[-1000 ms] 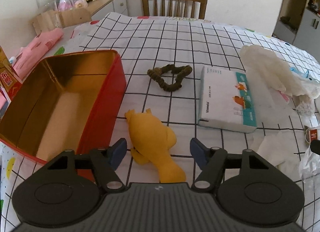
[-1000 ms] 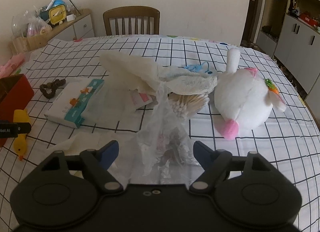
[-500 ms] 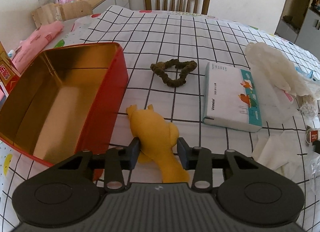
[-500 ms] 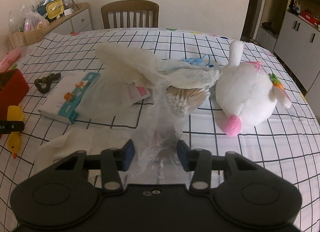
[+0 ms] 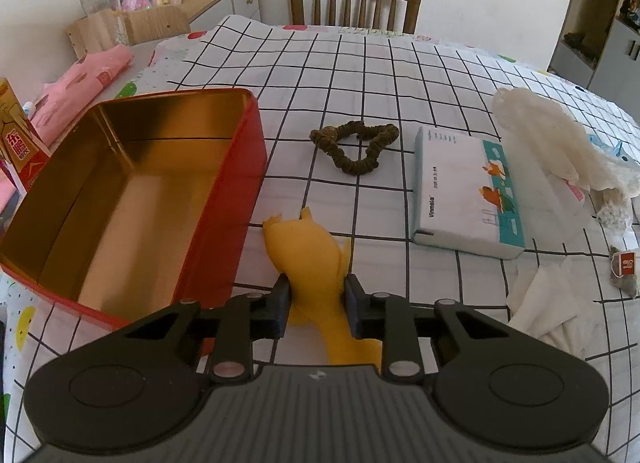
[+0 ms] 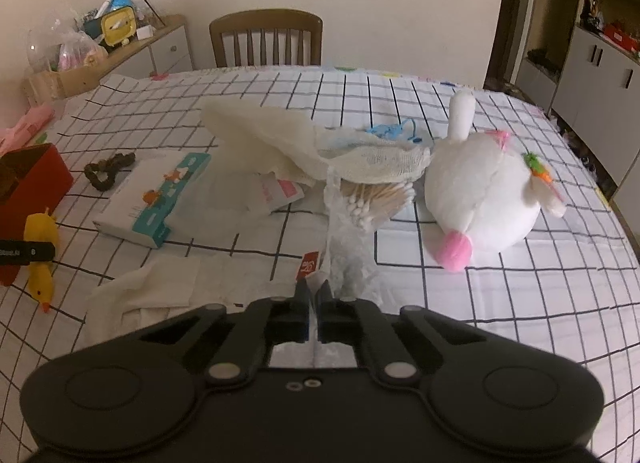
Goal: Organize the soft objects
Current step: 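Lift the yellow duck with the left gripper while the right gripper grasps the clear plastic bag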
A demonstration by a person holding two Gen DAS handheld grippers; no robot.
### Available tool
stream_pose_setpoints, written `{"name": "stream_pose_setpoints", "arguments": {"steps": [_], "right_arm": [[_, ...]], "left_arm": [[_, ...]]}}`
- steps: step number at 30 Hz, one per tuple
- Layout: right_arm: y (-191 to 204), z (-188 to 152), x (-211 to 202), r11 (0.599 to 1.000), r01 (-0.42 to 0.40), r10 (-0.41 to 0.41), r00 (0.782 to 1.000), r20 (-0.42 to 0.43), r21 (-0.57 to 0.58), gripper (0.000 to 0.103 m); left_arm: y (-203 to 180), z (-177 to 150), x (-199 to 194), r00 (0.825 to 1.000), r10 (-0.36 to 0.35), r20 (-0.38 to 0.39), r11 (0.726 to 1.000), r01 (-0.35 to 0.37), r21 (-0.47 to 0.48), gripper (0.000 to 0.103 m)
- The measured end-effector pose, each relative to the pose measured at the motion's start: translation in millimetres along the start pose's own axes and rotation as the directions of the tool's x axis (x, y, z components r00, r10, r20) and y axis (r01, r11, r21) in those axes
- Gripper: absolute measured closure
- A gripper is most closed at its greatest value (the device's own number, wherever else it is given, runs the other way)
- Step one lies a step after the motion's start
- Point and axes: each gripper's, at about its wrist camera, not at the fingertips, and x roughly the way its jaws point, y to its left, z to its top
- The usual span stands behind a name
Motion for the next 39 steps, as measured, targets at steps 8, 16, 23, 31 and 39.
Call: {"name": "stream_pose_setpoints", "arguments": {"steps": [8, 16, 23, 31, 39], "right_arm": [[4.9, 8.8, -27.3, 1.0, -0.026, 0.027, 0.999, 0.047, -0.015, 0.101], [17.0, 18.4, -48.1, 0.997, -0.074, 0.076, 0.993, 0.088, -0.031, 0.101], [34.0, 31.2, -60.8, 0.99, -0.132, 0.137, 0.984, 0.115, -0.05, 0.101], [59.1, 45.6, -66.8, 0.977, -0.191, 0.203, 0.97, 0.131, -0.097, 0.101], [102.3, 68.4, -63.8, 0.943, -0.27, 0.298, 0.944, 0.138, -0.194, 0.101]], "left_arm": [[5.8, -0.7, -13.8, 1.0, -0.017, 0.015, 1.0, 0.017, 0.007, 0.076], [8.6, 3.0, -36.9, 0.997, -0.053, 0.055, 0.998, 0.051, 0.03, 0.076], [16.5, 10.0, -58.6, 0.993, -0.092, 0.072, 0.995, 0.089, 0.043, 0.076], [41.2, 19.9, -77.0, 0.99, -0.095, 0.107, 0.995, 0.092, 0.034, 0.076], [72.5, 32.3, -86.0, 0.988, -0.052, 0.143, 0.999, 0.052, 0.005, 0.076]]}}
